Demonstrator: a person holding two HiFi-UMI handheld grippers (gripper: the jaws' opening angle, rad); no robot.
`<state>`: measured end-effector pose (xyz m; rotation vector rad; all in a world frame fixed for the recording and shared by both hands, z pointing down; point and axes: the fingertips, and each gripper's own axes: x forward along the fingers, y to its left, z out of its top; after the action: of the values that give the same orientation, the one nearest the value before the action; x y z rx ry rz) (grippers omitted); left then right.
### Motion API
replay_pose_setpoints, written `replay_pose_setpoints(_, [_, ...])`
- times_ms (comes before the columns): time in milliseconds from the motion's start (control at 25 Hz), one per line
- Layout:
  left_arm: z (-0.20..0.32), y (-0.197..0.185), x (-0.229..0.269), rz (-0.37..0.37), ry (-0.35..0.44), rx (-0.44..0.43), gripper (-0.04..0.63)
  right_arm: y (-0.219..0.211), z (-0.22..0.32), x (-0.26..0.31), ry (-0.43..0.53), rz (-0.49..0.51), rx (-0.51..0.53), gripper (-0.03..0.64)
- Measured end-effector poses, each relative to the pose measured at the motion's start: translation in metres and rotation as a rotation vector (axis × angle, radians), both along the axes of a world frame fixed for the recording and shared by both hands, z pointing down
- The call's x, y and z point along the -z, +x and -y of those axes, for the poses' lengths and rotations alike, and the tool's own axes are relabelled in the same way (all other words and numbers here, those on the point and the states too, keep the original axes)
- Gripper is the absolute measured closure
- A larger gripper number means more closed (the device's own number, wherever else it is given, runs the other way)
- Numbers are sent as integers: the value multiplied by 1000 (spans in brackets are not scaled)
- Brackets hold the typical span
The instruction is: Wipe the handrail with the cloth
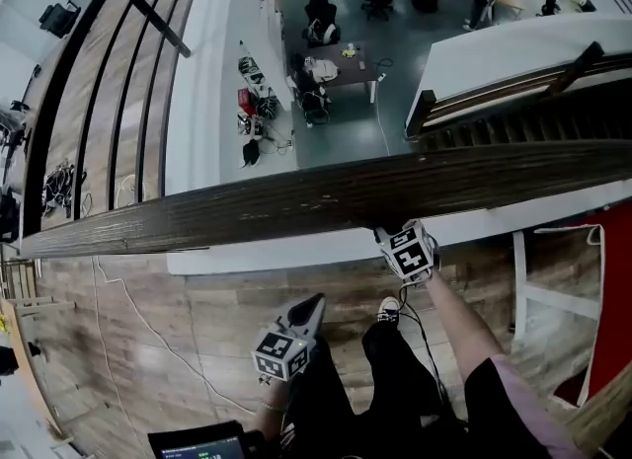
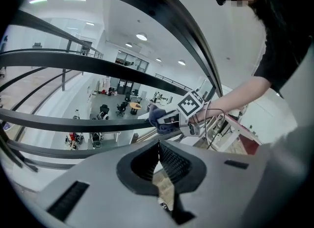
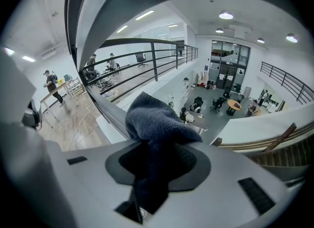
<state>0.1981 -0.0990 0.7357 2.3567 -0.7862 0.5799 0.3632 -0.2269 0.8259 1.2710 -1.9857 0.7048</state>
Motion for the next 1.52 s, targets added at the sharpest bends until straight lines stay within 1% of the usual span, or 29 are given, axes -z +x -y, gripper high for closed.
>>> replay_pose_setpoints(280, [-6, 93, -3, -26, -18, -74, 595, 114, -16, -5, -6, -15, -85, 508])
replay_pose_setpoints(440, [-10, 135, 5, -35, -11, -113, 595, 180, -31, -3, -7, -29, -136, 508])
replay_pose_setpoints(560, [-13, 151, 5, -25, -10, -128, 595, 226, -41, -1, -9, -37, -187, 508])
replay_pose_setpoints(680, [-15, 158, 4, -8, -16, -135, 594, 271, -50, -1, -15, -53, -252, 508])
replay_pose_setpoints(840, [-24, 162, 4, 5, -24, -127, 595, 312, -61, 0, -23, -63, -308, 508])
replay_pose_setpoints(1000, [-31, 164, 5, 14, -33, -119, 595, 328, -65, 0, -36, -69, -337, 508])
replay_pose_setpoints(1160, [-33, 164, 14, 10, -28, -100, 594, 330, -70, 2, -55, -64, -401, 508])
replay_pose_setpoints(1320, [-32, 148, 32, -4, -7, -67, 595, 308, -86, 6, -76, -60, -407, 508])
replay_pose_setpoints(1520, [-36, 120, 51, -6, 15, -33, 594, 275, -109, 21, -64, -26, -420, 508])
